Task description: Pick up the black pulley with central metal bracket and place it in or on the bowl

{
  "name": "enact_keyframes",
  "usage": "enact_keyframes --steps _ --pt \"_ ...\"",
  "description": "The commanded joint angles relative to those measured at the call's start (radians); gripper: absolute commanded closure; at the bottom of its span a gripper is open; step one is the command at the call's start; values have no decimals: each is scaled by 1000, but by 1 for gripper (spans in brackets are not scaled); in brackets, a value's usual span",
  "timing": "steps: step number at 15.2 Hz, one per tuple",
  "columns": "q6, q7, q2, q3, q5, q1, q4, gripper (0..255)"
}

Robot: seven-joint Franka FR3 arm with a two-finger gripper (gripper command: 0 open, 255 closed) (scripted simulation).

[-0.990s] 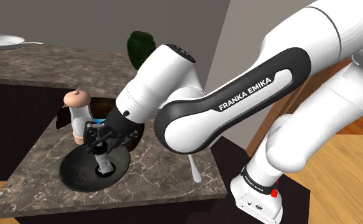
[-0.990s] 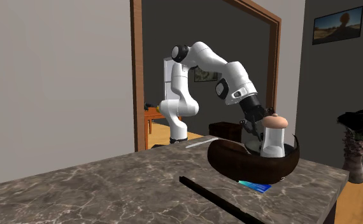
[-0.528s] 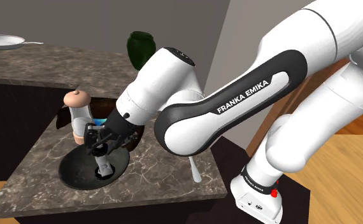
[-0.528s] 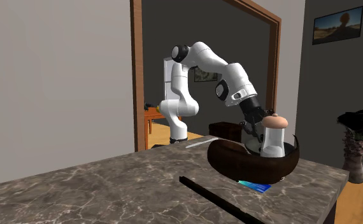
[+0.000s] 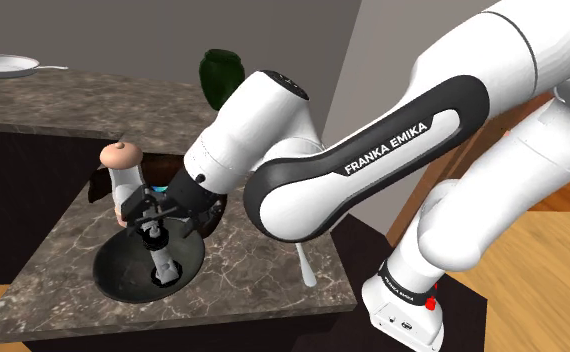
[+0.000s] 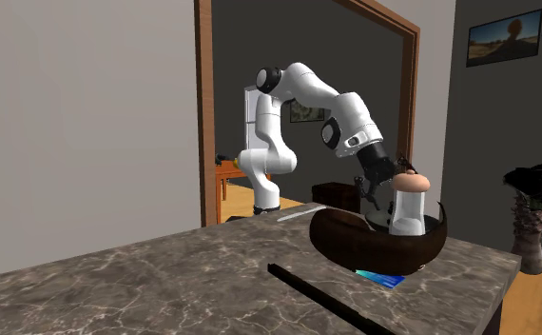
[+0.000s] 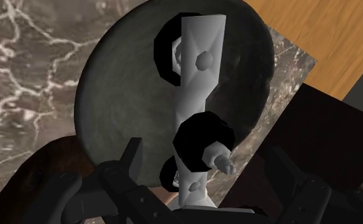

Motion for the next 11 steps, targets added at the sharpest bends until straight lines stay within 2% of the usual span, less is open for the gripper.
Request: enact_keyframes --steps 1,3,11 --pt "-61 -41 -75 -45 63 43 -13 0" --pt "-132 -64 -155 -90 100 78 -23 0" --pt "-132 -63 -155 -92 98 79 -23 0"
